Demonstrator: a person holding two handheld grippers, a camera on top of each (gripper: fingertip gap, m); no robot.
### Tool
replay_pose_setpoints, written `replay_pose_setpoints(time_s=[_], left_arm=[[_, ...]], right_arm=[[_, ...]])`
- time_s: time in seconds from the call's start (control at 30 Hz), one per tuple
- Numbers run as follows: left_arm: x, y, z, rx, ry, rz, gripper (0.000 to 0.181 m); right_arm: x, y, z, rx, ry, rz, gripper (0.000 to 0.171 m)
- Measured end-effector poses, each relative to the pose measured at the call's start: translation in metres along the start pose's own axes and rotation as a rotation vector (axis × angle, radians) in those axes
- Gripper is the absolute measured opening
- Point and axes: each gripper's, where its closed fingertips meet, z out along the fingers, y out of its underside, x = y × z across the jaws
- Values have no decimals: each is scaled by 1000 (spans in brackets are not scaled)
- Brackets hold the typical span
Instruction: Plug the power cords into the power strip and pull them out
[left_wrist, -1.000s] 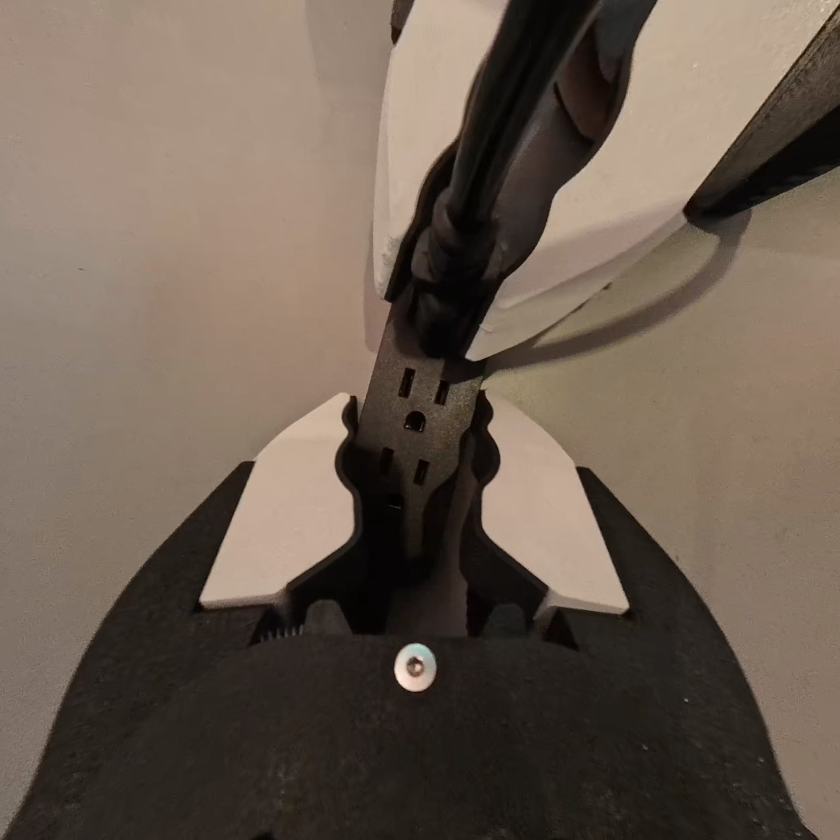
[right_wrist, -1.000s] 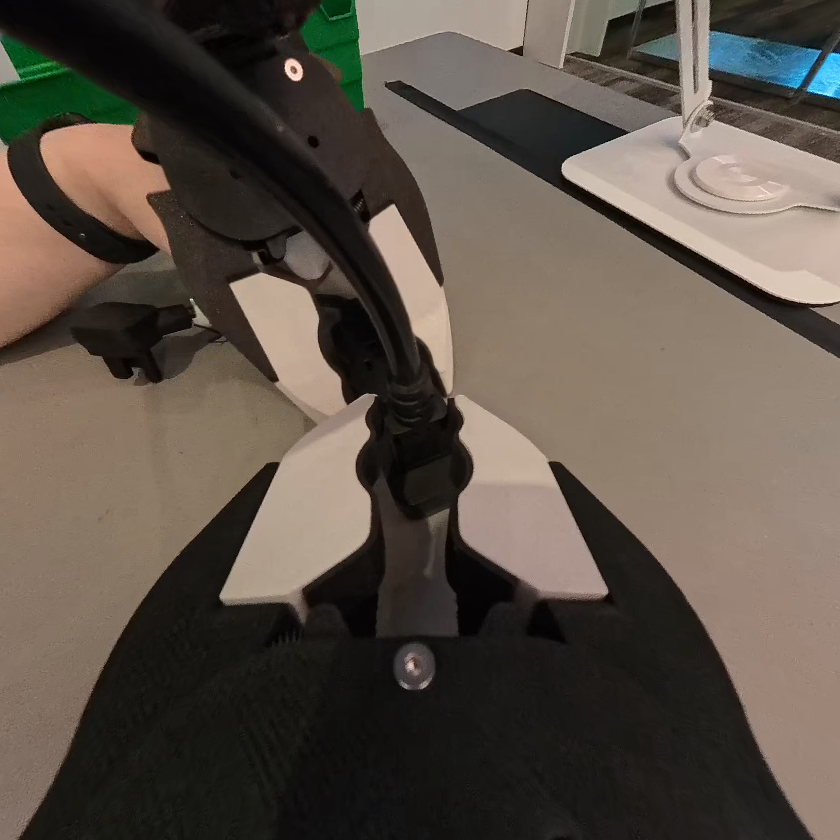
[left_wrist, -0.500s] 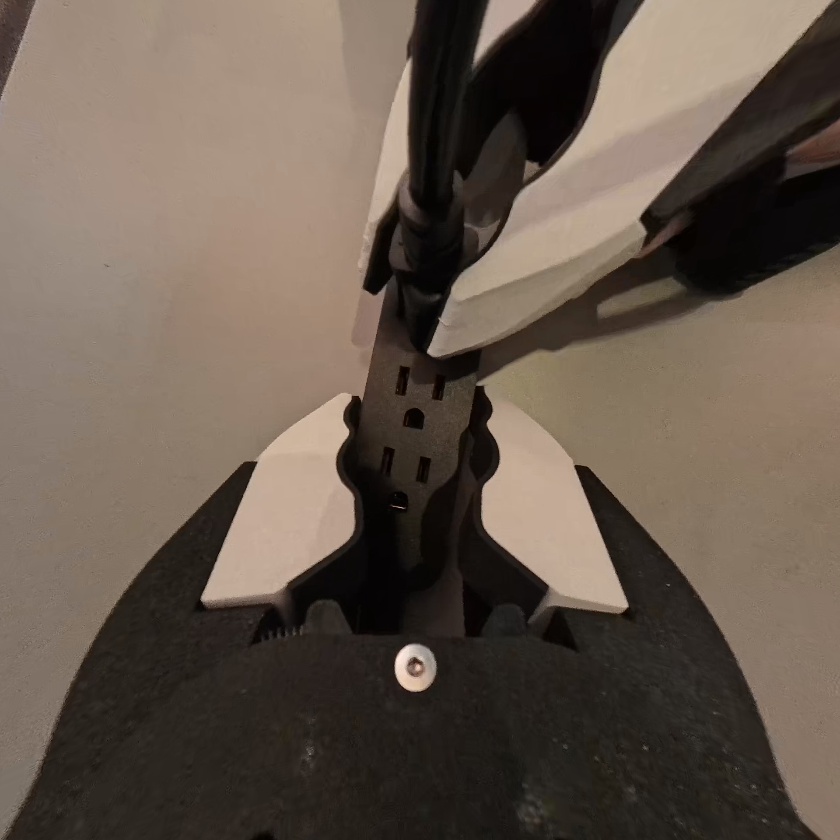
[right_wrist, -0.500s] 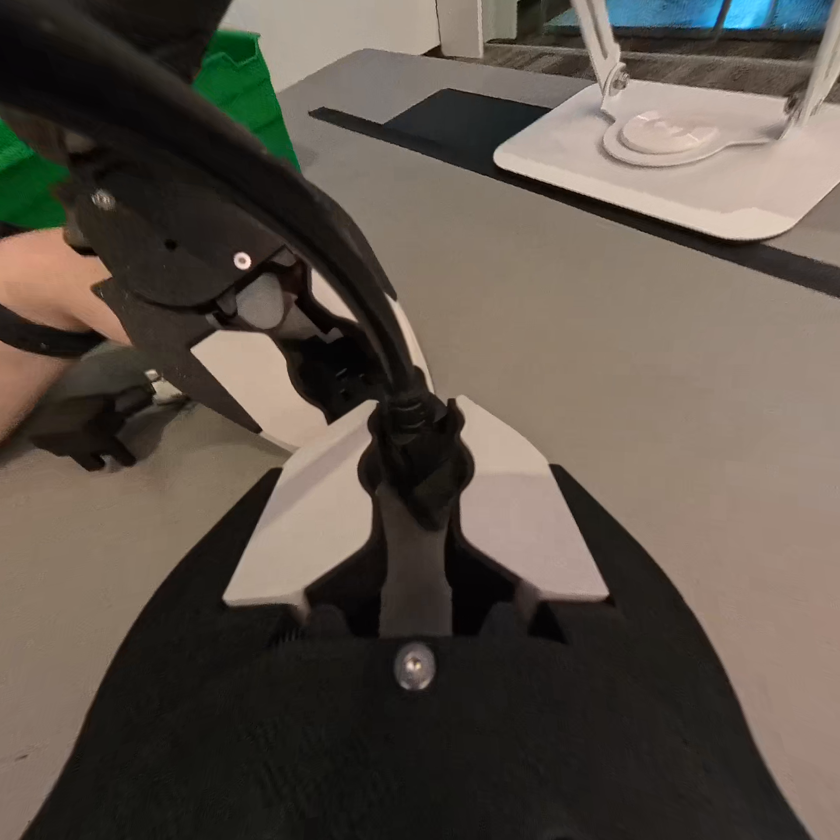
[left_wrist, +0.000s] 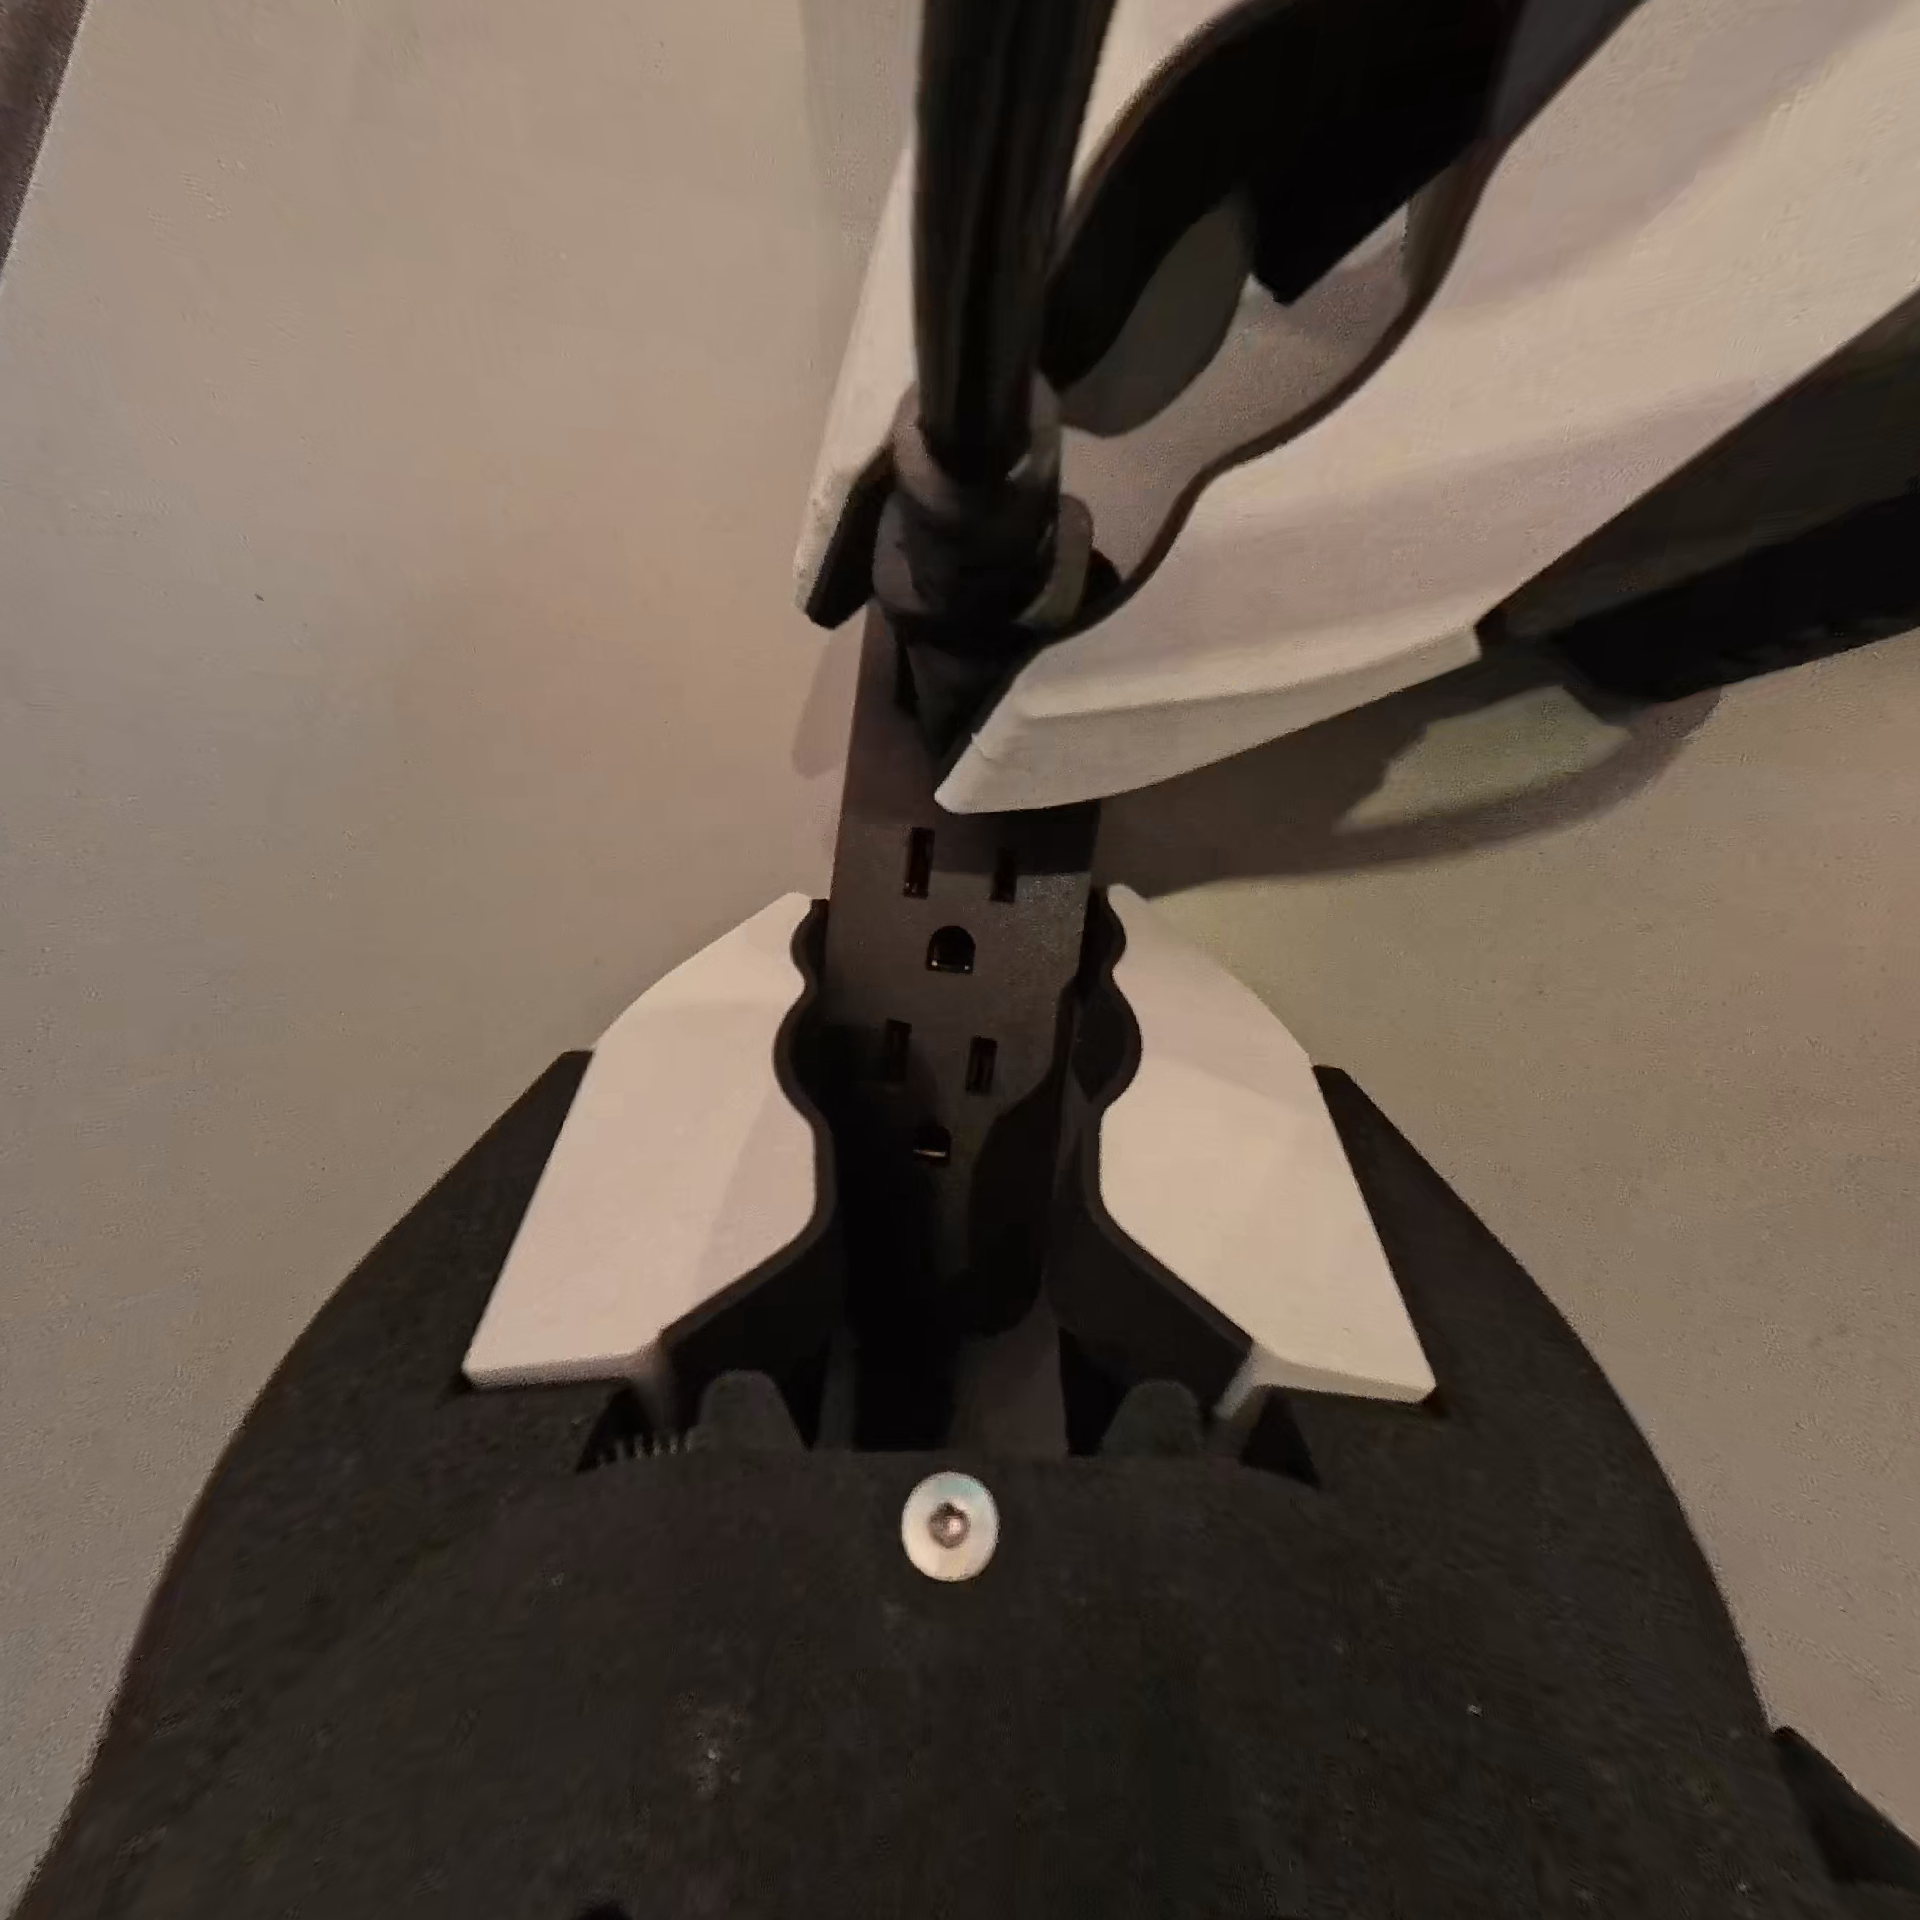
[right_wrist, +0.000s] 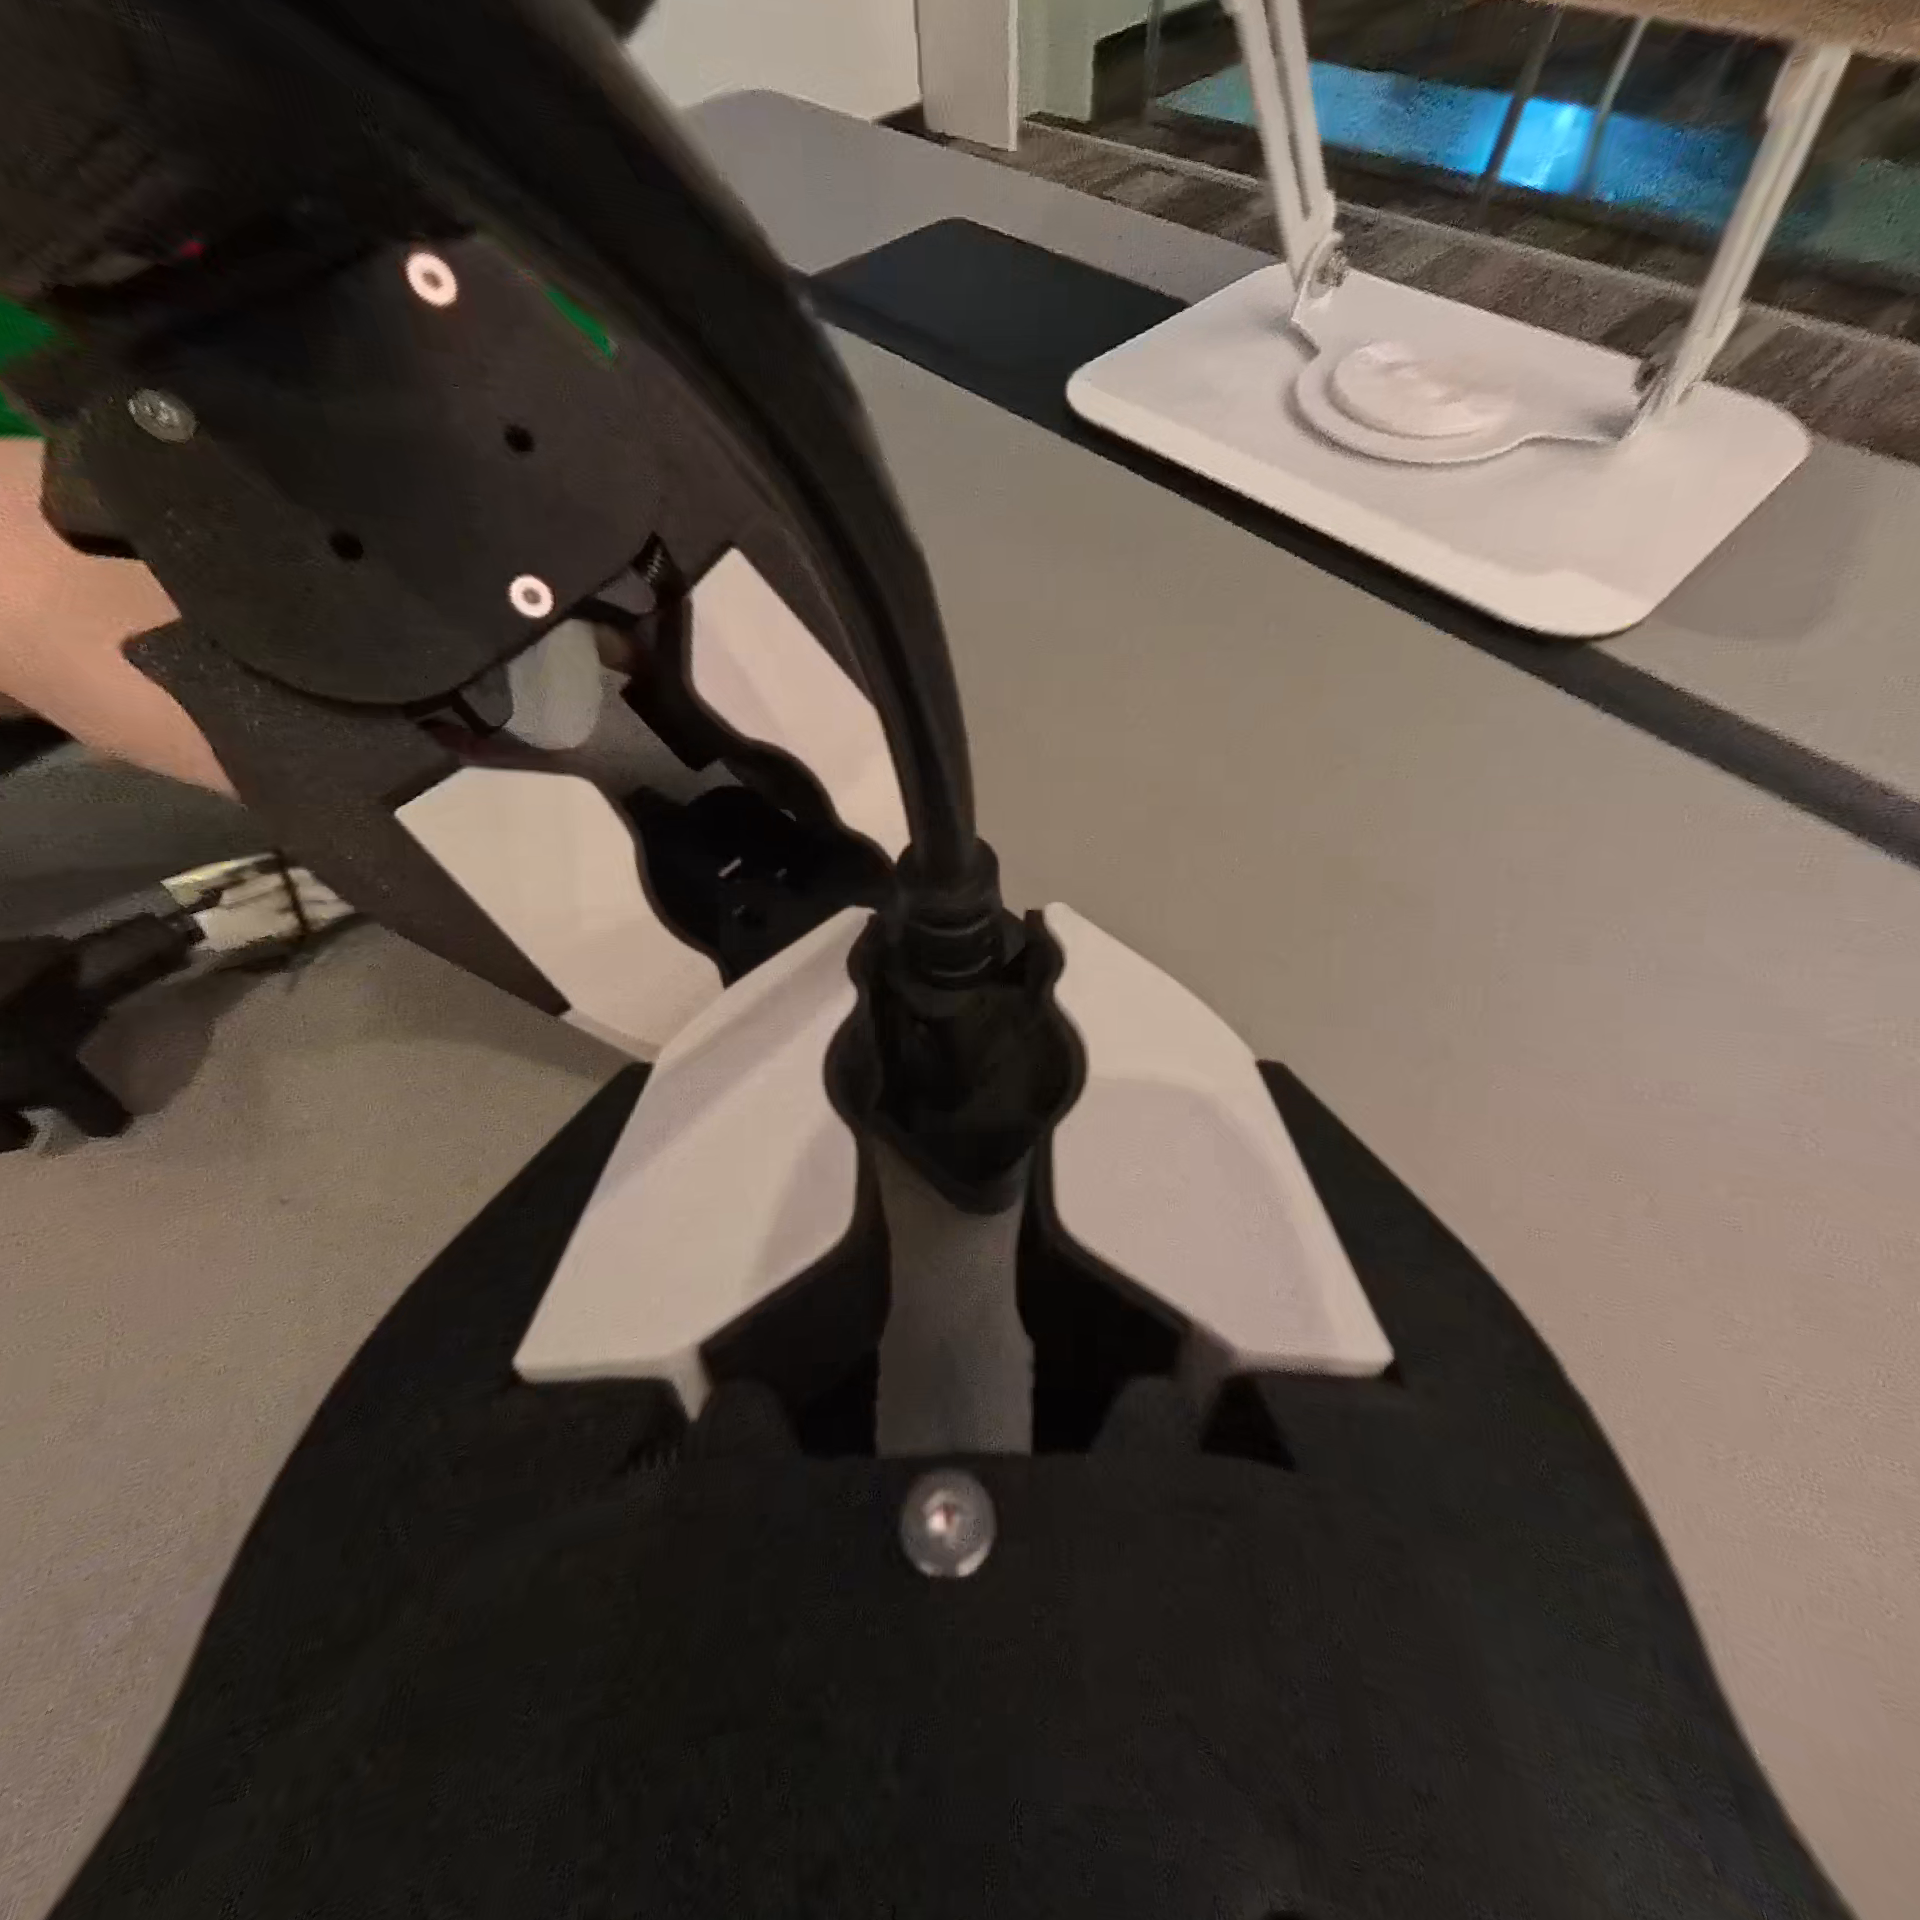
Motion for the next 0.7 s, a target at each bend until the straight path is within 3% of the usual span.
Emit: replay_pose_setpoints(time_s=[0.2, 0.43, 0.63, 0.7], left_arm=[[0, 0, 0, 13, 3, -3, 46], [1, -4, 1, 53, 33, -40, 46], [0, -5, 2, 42, 22, -50, 46], [0, -5, 3, 29, -1, -28, 46]], right_arm=[[0, 0, 0, -36, 89, -160, 26], [7, -1, 2, 71, -165, 315, 25], [9, -2, 2, 100, -205, 440, 25], [9, -2, 1, 81, -145, 296, 25]])
